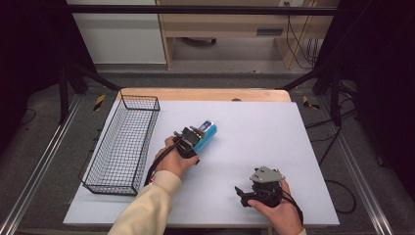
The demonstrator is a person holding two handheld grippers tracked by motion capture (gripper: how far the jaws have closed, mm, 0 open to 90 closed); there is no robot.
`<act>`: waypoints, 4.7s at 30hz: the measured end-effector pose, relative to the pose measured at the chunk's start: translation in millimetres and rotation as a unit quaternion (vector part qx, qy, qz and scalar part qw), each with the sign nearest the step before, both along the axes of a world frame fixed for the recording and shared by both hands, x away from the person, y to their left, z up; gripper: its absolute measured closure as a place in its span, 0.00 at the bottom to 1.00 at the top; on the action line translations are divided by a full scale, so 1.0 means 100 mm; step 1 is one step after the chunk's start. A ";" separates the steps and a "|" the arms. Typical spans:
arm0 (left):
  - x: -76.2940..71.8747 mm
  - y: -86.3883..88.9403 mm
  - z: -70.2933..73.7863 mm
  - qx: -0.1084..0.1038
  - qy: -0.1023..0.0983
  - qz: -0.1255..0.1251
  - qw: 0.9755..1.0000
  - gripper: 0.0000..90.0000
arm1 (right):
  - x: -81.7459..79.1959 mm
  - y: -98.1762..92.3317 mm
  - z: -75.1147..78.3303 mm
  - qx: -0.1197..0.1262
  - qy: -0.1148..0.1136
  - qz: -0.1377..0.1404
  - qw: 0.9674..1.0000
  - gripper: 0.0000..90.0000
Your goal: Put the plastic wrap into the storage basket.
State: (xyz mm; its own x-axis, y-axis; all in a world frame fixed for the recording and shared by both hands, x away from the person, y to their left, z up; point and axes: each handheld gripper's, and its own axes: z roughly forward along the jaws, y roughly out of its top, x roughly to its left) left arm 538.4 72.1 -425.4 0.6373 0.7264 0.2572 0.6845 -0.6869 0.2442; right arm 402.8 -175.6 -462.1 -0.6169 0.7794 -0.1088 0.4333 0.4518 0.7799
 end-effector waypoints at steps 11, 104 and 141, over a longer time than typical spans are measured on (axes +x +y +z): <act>-0.07 -0.01 0.24 -0.004 -0.014 -0.008 1.000 0.36 | 0.00 0.00 -0.01 0.002 0.004 0.000 1.000 0.10; -0.40 1.20 1.39 0.032 -0.062 0.084 0.994 0.36 | 0.01 -0.04 0.01 0.013 -0.001 -0.006 1.000 0.09; -0.51 1.66 1.20 0.019 -0.049 0.130 0.990 0.36 | 0.01 -0.04 0.00 0.012 0.002 -0.008 1.000 0.09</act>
